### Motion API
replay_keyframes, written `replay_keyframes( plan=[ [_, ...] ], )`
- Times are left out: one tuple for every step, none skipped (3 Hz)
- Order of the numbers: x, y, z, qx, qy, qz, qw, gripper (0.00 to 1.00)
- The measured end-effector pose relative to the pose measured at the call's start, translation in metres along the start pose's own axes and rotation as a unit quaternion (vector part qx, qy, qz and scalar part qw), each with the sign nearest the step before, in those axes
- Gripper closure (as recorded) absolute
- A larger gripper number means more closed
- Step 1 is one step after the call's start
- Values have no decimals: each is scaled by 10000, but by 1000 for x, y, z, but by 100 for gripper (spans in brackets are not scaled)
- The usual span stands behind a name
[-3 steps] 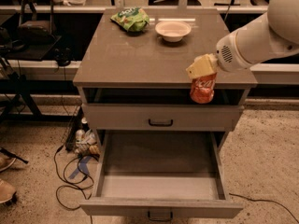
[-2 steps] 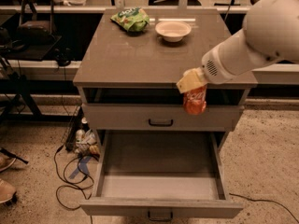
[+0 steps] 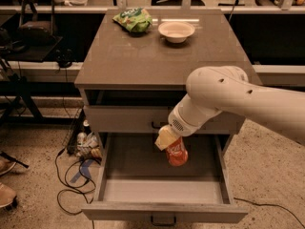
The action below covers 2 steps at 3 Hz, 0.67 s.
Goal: Place coke can into middle drawer
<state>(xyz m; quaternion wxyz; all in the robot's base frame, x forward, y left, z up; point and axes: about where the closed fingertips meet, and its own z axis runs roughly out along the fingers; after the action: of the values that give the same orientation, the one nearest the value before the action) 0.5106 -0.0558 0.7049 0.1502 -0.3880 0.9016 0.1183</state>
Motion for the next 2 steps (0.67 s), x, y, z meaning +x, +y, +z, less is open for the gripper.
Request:
replay_keyframes(
  plan=[
    [-1, 0, -2, 10, -16, 1, 10000, 100],
    [2, 3, 19, -196, -67, 175, 9996, 100]
  ],
)
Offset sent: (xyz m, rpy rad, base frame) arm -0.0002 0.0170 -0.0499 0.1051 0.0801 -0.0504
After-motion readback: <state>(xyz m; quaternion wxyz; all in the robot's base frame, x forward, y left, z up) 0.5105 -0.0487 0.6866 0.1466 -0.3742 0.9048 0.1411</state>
